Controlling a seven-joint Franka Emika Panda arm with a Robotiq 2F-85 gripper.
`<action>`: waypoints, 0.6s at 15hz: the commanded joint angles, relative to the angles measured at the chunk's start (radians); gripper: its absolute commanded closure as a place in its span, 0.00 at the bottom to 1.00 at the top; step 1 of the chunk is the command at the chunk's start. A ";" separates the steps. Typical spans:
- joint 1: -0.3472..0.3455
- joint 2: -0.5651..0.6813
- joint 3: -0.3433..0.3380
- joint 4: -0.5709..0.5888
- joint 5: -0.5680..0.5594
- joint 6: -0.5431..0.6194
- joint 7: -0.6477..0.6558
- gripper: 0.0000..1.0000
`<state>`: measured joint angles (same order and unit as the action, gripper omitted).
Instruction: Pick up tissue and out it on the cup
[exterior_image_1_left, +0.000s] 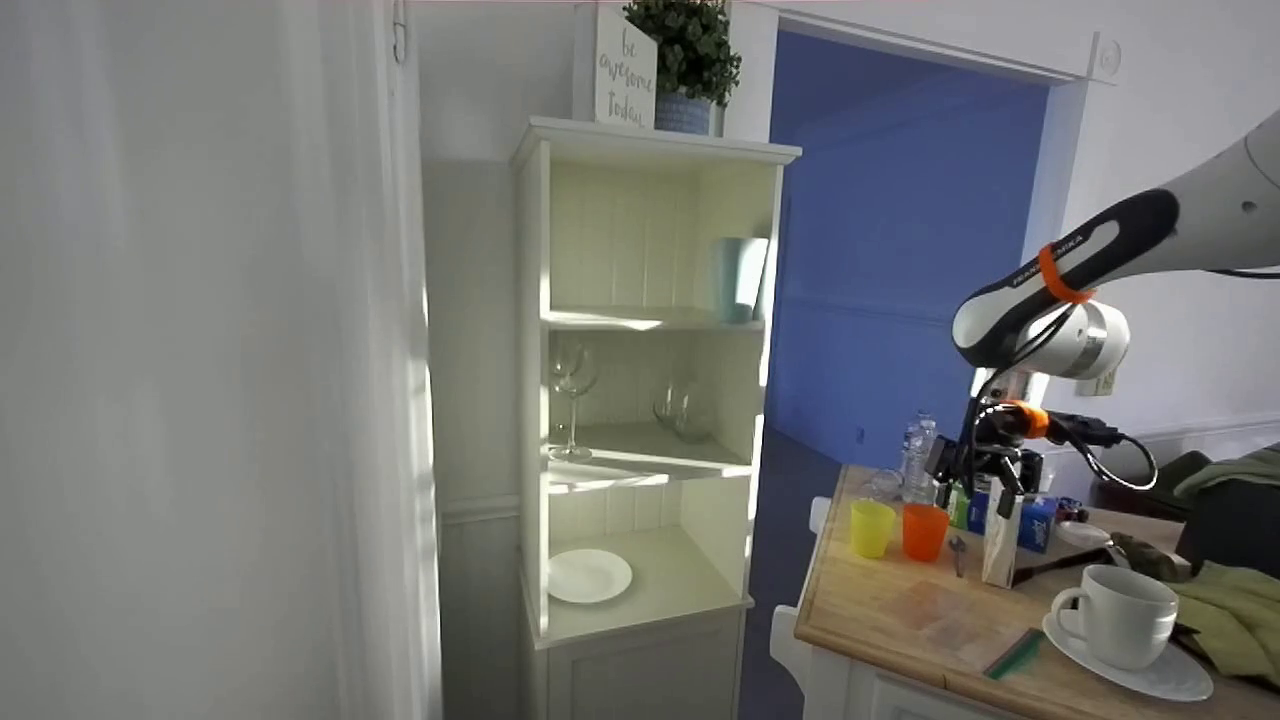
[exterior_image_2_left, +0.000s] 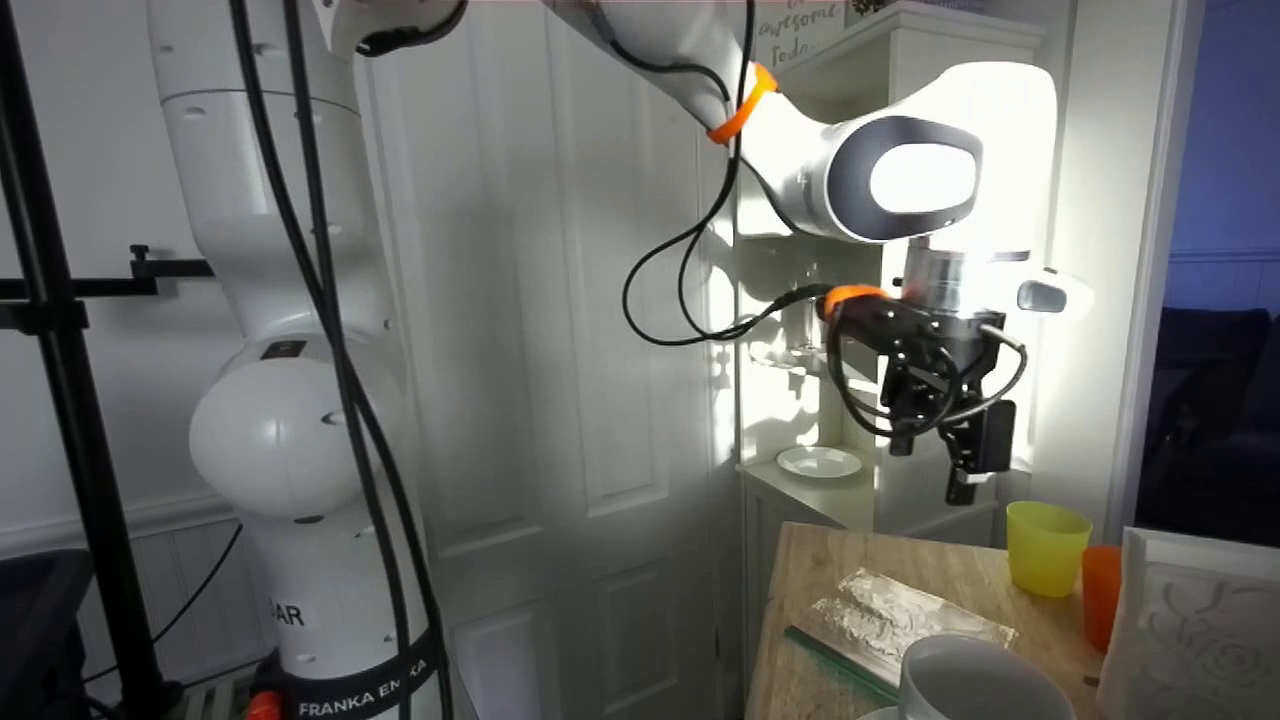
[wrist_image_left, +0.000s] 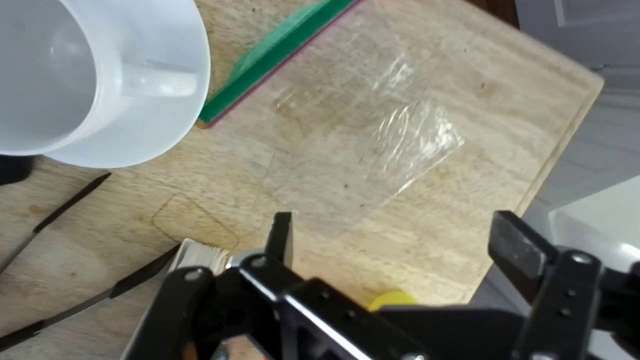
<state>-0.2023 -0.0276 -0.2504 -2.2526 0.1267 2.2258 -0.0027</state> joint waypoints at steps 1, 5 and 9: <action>-0.043 0.097 -0.023 0.161 0.076 -0.071 0.090 0.00; -0.077 0.142 -0.043 0.256 0.084 -0.076 0.181 0.00; -0.083 0.163 -0.047 0.297 0.053 -0.050 0.243 0.00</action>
<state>-0.2809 0.1061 -0.2984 -2.0054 0.1786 2.1786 0.1930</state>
